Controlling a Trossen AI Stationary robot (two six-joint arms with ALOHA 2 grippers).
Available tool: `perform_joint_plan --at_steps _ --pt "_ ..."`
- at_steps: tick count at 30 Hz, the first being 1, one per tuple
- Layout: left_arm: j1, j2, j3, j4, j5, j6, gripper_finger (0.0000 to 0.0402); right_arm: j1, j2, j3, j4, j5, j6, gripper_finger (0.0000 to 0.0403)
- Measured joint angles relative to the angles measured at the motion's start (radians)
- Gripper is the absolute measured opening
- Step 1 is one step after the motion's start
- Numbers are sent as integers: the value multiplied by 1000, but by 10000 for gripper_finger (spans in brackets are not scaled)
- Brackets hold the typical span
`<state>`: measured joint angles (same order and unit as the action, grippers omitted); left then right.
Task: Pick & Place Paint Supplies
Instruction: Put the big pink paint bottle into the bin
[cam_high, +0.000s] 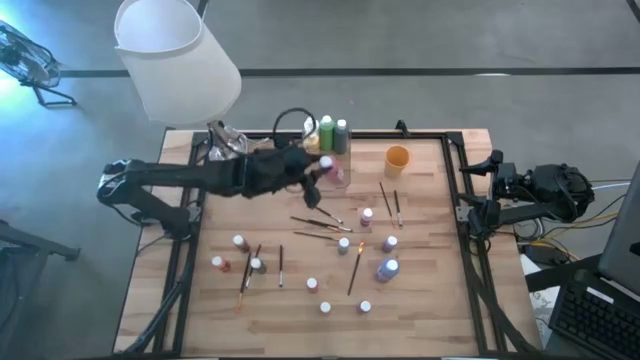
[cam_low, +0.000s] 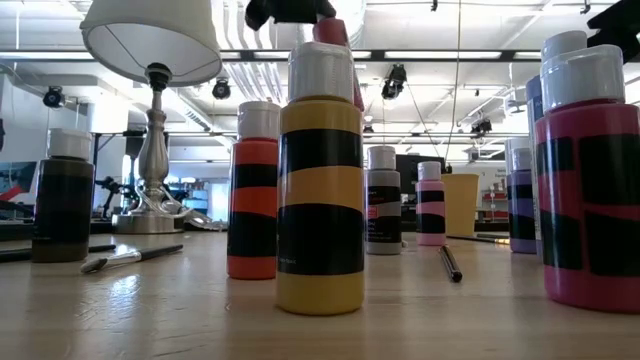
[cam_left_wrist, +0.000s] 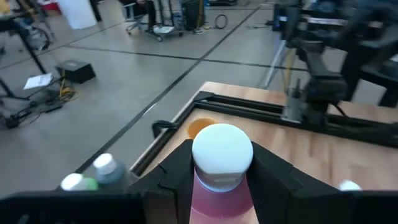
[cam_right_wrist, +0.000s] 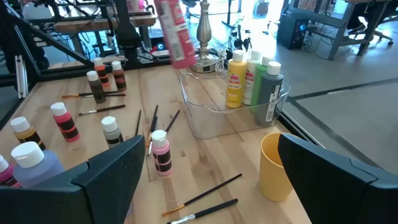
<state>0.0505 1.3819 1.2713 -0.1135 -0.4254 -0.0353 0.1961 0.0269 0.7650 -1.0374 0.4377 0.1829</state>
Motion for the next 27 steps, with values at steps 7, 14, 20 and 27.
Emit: perform_joint_plan --at_steps 7,14,20,27 --pt "110 2 -2 0 57 -24 123 0 0 0 0 0 0 364" --pt "176 39 2 12 102 -43 123 0 0 0 0 0 0 364" --pt "215 117 29 18 101 -38 123 0 0 0 0 0 0 364" --pt "265 220 76 17 99 -40 123 0 0 0 0 0 0 364"
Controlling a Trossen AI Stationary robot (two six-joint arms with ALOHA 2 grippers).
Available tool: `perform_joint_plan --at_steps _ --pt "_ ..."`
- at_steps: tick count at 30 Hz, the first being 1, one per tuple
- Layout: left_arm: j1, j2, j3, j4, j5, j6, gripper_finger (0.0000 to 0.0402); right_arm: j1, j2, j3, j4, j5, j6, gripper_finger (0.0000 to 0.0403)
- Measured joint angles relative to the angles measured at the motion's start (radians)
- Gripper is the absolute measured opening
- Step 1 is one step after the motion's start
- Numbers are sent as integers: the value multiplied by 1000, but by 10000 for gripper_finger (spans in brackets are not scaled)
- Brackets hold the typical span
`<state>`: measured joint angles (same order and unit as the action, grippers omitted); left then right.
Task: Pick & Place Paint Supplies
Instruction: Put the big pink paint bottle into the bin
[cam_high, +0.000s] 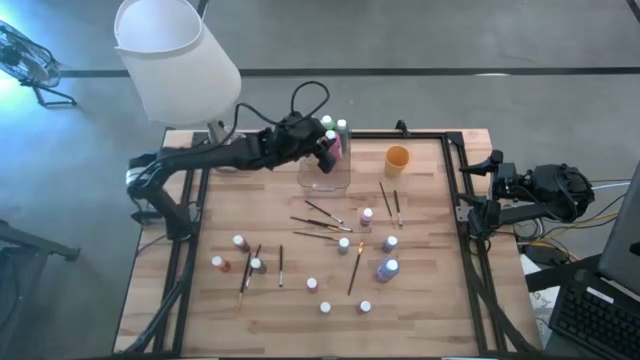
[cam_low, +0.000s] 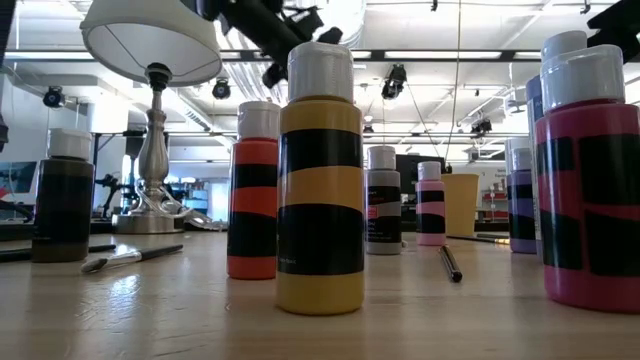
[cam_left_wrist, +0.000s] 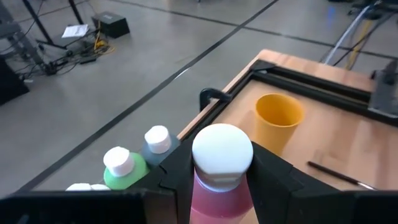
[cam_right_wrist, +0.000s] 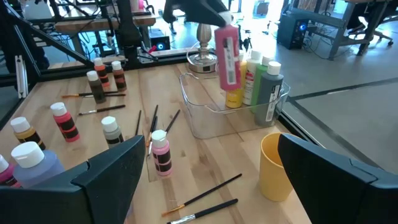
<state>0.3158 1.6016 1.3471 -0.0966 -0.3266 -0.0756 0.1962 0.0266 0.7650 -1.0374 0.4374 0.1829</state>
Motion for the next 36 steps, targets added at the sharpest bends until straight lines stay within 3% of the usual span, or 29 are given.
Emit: perform_joint_plan --at_steps 8,36 --pt "46 83 42 0 -1 0 123 0 0 0 0 0 0 364" --pt "119 140 40 -40 -11 -8 123 0 0 0 0 0 0 364"
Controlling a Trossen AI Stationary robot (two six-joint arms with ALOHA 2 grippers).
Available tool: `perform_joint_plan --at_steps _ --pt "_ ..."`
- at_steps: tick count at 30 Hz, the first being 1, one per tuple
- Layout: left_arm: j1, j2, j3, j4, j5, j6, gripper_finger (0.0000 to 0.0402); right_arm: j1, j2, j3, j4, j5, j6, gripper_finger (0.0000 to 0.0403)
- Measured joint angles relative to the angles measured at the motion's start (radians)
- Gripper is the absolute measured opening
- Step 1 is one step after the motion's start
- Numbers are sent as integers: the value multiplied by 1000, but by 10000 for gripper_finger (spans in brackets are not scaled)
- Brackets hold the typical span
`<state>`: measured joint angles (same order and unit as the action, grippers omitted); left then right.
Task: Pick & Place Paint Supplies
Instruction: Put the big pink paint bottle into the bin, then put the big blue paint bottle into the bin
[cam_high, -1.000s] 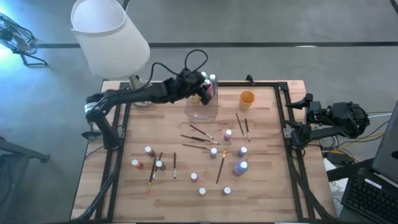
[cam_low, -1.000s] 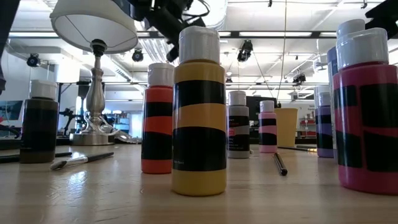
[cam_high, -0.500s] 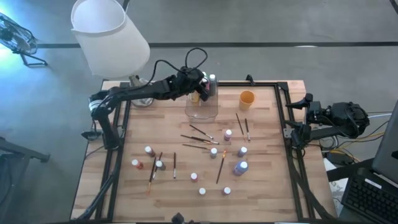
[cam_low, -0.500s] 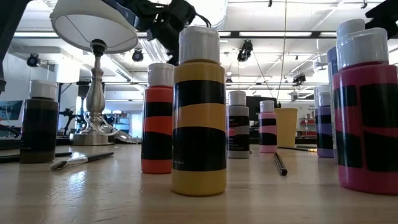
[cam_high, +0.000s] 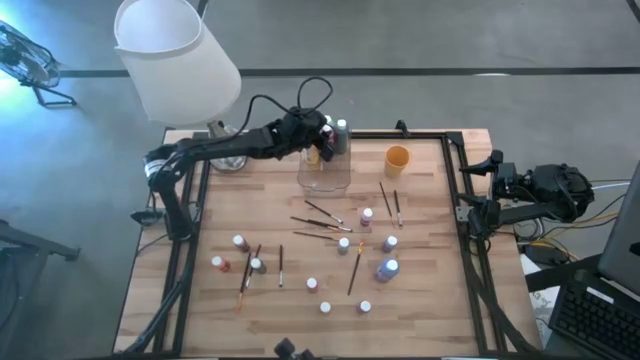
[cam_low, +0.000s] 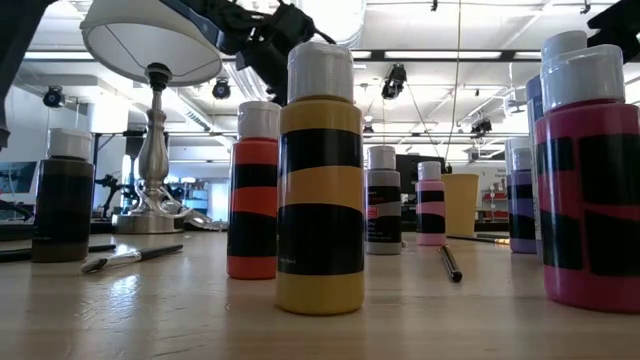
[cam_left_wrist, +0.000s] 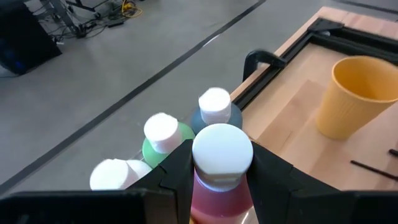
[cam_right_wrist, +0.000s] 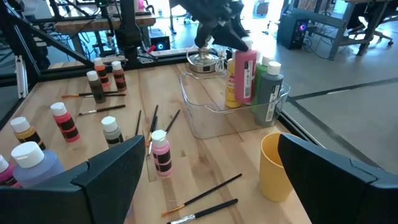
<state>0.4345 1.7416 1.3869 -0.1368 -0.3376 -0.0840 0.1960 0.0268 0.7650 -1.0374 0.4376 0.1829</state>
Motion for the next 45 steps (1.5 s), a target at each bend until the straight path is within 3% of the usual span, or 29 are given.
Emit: perform_joint_plan --at_steps 19,27,36,42,45 --pt "23 92 0 24 4 -3 123 0 0 0 0 0 0 364" --pt "25 90 0 24 -9 4 162 0 0 0 0 0 0 364" --pt "24 90 5 33 0 2 171 0 0 0 0 0 0 364" --pt "24 90 52 15 5 4 187 0 0 0 0 0 0 364" --pt "21 89 117 -75 5 4 192 0 0 0 0 0 0 364"
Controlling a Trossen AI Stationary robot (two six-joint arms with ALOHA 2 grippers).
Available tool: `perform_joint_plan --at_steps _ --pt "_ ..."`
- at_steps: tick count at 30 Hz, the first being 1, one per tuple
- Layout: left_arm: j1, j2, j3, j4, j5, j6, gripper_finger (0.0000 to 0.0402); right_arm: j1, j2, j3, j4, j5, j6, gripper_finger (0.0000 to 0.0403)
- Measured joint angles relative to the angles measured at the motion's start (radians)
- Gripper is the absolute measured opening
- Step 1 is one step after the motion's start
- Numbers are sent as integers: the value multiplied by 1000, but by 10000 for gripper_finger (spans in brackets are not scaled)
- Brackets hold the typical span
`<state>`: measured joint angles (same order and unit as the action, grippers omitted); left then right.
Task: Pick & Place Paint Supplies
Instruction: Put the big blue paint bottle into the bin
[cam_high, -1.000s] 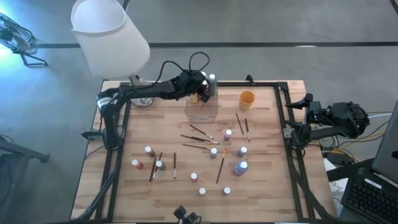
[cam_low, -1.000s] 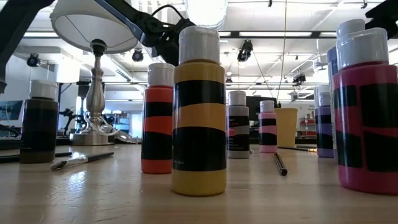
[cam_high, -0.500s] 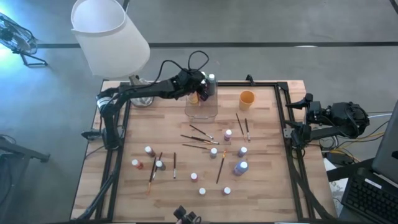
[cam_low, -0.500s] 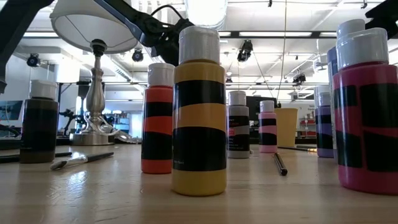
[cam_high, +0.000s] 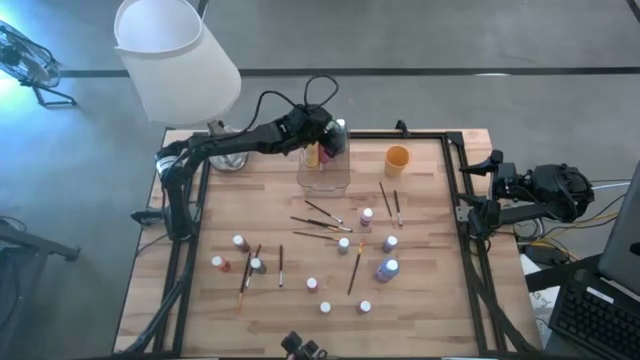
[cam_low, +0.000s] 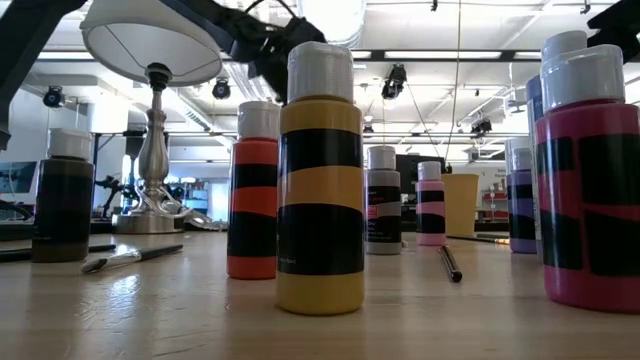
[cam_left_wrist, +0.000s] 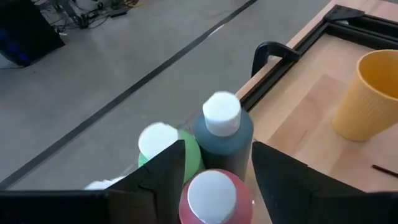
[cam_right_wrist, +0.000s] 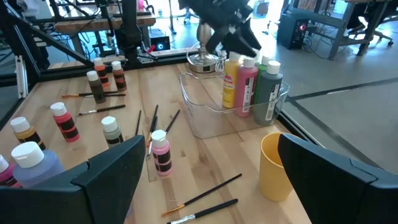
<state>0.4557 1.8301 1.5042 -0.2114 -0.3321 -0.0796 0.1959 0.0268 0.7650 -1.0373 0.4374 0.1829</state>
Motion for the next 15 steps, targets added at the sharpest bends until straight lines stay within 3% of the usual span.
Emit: perform_joint_plan --at_steps 9,15 --pt "-68 -2 282 -440 1 20 186 0 0 0 0 0 0 364" --pt "-141 -4 350 -646 1 52 186 0 0 0 0 0 0 364"
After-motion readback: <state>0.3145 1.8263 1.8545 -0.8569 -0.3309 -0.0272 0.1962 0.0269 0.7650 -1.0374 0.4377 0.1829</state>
